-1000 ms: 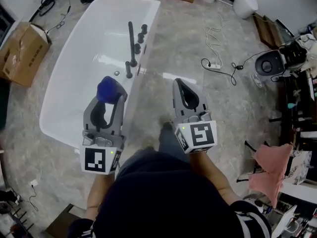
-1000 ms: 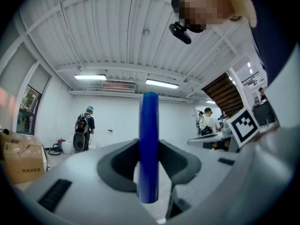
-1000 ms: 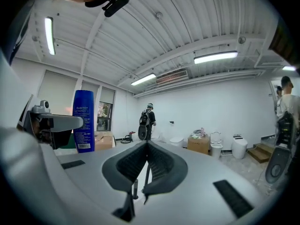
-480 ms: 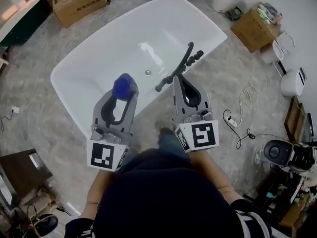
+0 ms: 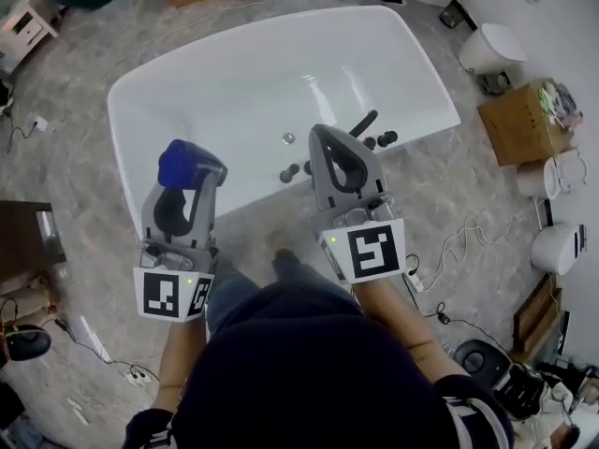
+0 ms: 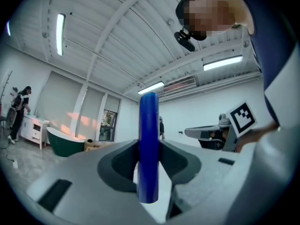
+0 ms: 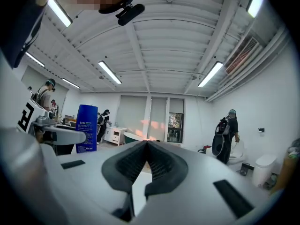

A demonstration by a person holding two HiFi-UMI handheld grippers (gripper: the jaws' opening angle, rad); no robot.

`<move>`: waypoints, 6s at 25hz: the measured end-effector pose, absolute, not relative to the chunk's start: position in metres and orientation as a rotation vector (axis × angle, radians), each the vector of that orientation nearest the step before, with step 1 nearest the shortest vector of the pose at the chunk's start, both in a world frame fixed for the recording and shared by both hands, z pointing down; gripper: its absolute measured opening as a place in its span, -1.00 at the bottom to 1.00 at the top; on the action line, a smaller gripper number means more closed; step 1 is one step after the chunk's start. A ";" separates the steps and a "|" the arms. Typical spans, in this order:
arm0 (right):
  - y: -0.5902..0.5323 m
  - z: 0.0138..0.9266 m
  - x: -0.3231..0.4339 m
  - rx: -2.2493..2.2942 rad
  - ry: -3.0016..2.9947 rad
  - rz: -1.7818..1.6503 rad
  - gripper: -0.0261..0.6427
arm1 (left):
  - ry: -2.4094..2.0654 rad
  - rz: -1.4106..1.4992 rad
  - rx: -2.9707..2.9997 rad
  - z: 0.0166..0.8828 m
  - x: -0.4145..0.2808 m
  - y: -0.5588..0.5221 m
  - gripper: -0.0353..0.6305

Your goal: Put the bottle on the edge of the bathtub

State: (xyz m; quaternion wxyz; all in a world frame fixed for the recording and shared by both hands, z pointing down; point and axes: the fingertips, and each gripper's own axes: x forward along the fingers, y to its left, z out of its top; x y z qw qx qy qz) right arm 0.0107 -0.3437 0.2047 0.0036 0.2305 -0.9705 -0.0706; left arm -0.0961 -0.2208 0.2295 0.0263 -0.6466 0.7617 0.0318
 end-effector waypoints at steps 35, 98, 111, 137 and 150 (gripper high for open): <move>-0.317 0.333 -0.061 0.380 -2.996 -0.130 -0.88 | 2.379 -0.080 -2.021 0.315 -0.099 -0.223 -0.48; -0.289 0.588 -0.077 0.239 -2.767 0.133 -0.16 | 2.058 -0.562 -2.477 0.616 -0.072 -0.267 -0.46; -0.299 0.614 -0.075 0.373 -2.748 0.112 -0.17 | 2.553 -0.365 -2.344 0.617 -0.108 -0.223 -0.89; -0.282 0.607 -0.060 0.374 -2.715 0.143 -0.16 | 2.577 -0.251 -2.337 0.571 -0.104 -0.220 -0.89; -0.287 0.460 -0.018 0.665 -2.812 0.142 -0.83 | 2.497 -0.178 -2.221 0.454 -0.098 -0.201 -0.89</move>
